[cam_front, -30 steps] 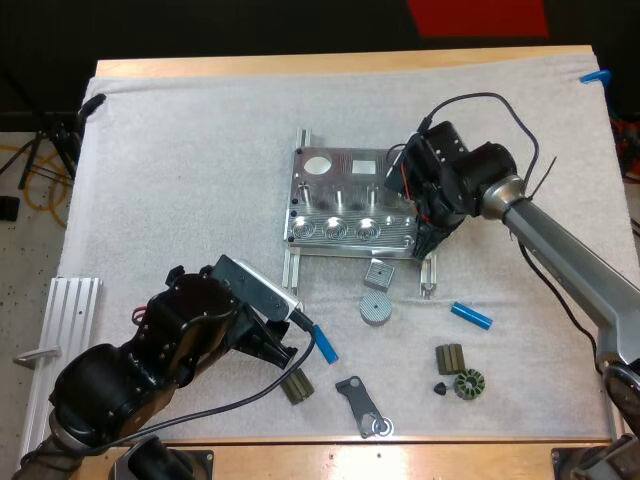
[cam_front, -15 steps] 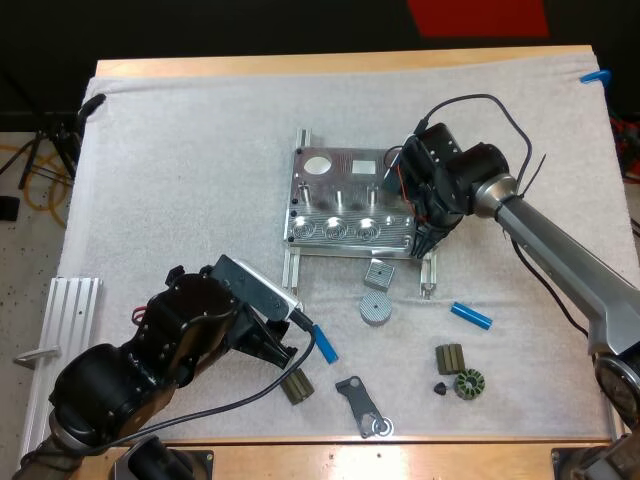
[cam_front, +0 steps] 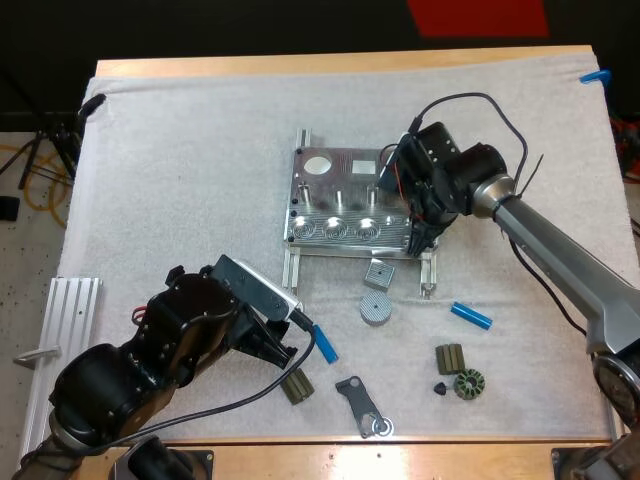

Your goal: Load cells from right to left

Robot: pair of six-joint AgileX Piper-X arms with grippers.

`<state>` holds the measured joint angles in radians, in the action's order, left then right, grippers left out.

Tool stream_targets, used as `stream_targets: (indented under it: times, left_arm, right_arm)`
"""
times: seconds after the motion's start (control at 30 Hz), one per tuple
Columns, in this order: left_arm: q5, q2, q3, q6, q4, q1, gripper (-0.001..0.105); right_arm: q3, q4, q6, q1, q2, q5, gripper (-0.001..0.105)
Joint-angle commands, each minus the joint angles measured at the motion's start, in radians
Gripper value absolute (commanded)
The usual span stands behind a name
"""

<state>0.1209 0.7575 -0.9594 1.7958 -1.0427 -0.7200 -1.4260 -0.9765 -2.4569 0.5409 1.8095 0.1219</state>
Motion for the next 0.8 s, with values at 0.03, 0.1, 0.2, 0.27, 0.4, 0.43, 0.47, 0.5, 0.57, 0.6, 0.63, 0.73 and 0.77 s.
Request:
stream_targets:
  times: [0.03,0.1,0.2,0.27,0.4,0.43,0.47,0.5,0.57,0.6,0.63,0.73,0.77]
  left_arm:
    - [0.001,-0.006,-0.003,0.001,0.009,0.002,0.067]
    - [0.001,-0.006,-0.003,0.001,0.009,0.002,0.067]
    - [0.001,-0.006,-0.003,0.001,0.009,0.002,0.067]
    - [0.001,-0.006,-0.003,0.001,0.009,0.002,0.067]
    - [0.001,-0.006,-0.003,0.001,0.009,0.002,0.067]
    - [0.001,-0.006,-0.003,0.001,0.009,0.002,0.067]
    - [0.001,-0.006,-0.003,0.001,0.009,0.002,0.067]
    - [0.001,-0.006,-0.003,0.001,0.009,0.002,0.067]
    - [0.001,-0.006,-0.003,0.001,0.009,0.002,0.067]
    - [0.001,-0.006,-0.003,0.001,0.009,0.002,0.067]
    - [0.001,-0.006,-0.003,0.001,0.009,0.002,0.067]
    - [0.001,-0.006,-0.003,0.001,0.009,0.002,0.067]
    - [0.001,-0.006,-0.003,0.001,0.009,0.002,0.067]
  right_arm:
    - [-0.005,0.028,-0.016,-0.003,0.017,0.017,0.004]
    - [-0.005,0.029,-0.016,-0.003,0.017,0.035,0.004]
    - [-0.005,0.029,-0.016,-0.003,0.017,0.065,0.004]
    - [-0.005,0.029,-0.016,-0.003,0.017,0.07,0.004]
    - [-0.005,0.029,-0.016,-0.003,0.017,0.079,0.004]
    - [-0.005,0.029,-0.016,-0.003,0.017,0.08,0.004]
    - [-0.005,0.027,-0.014,-0.003,0.015,0.08,0.005]
    - [-0.005,0.027,0.0,-0.003,0.012,0.08,0.008]
    - [-0.005,0.023,0.009,-0.003,0.004,0.072,0.018]
    - [-0.005,0.024,0.016,-0.003,-0.002,0.06,0.027]
    - [-0.005,0.024,0.021,-0.003,-0.004,0.049,0.031]
    - [-0.005,0.027,0.053,-0.003,-0.015,0.021,0.045]
    - [-0.005,0.028,0.056,-0.003,-0.016,0.021,0.045]
